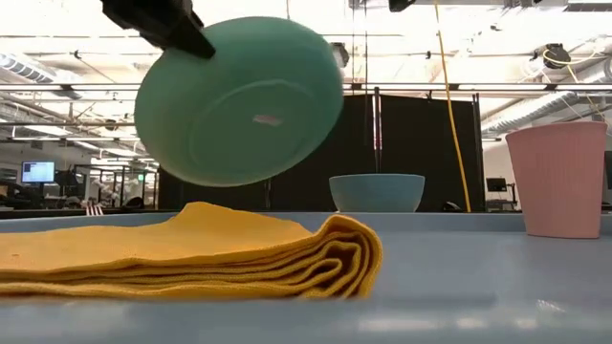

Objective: Set up tray
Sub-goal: Put the light blue plate on the blue serving tray to the right of the orange table napkin

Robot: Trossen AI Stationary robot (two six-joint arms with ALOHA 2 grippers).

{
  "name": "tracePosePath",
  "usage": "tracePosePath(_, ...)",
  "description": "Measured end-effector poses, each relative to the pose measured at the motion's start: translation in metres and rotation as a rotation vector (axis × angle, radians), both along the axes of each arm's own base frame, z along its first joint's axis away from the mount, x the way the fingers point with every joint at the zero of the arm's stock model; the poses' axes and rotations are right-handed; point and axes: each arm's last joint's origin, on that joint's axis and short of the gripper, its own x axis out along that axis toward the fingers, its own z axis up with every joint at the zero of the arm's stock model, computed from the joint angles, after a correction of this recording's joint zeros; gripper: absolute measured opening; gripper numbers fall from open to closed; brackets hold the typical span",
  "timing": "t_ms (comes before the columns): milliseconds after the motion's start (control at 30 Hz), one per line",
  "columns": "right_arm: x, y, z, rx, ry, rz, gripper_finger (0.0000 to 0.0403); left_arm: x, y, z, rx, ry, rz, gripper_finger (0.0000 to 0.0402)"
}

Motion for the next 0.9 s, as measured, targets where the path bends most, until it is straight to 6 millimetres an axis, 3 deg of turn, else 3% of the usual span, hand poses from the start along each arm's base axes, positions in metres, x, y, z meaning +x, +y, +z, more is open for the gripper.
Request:
tracePosePath(433, -0.022, 0.011, 0.019, -0.027, -0.062, 0.07, 0.0114, 0.066, -0.056, -0.011, 0.089, 0.25, -0.118, 0.0006)
tracePosePath(900, -0.033, 0.03, 0.018, -0.022, -0.03, 0.155, 0.0114, 0.122, -0.1, -0.022, 0.179, 0.271, -0.213, 0.0006)
